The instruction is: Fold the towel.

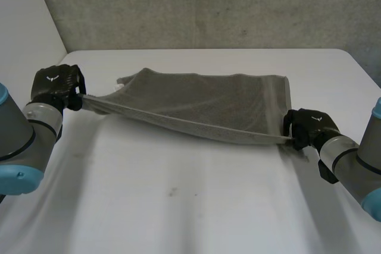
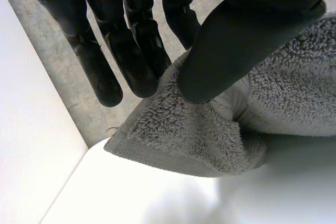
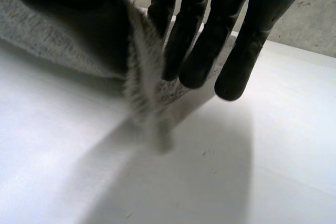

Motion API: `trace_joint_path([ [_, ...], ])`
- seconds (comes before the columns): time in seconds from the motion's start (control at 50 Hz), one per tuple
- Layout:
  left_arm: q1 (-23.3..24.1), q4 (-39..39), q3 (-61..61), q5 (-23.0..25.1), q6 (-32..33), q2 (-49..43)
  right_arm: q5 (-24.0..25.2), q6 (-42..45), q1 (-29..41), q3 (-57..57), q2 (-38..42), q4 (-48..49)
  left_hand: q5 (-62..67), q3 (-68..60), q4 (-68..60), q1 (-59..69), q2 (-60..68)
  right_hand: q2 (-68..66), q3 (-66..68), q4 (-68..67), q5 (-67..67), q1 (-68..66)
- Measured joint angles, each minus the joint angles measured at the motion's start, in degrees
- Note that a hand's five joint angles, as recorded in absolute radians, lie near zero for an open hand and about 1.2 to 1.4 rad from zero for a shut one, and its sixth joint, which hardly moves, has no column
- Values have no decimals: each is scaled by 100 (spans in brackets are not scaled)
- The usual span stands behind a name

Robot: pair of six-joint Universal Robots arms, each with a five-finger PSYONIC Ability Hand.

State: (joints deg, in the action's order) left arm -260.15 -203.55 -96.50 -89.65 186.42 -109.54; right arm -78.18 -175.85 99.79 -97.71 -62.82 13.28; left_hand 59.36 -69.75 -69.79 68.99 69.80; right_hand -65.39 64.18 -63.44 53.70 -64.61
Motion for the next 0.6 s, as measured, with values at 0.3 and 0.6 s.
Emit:
trace_joint_path([
  [0.3, 30, 385, -699, -12, 369, 500, 932, 2111, -373, 25, -1161, -789, 0, 0, 0, 0, 0, -1106, 1237, -1339, 1305, -1152],
  [0.6, 181, 1168, -2420, -17, 2102, 2374, 1038, 5575, -902, -102, -2359, -4422, 0, 0, 0, 0, 0, -1106, 1238, -1339, 1328, -1154],
])
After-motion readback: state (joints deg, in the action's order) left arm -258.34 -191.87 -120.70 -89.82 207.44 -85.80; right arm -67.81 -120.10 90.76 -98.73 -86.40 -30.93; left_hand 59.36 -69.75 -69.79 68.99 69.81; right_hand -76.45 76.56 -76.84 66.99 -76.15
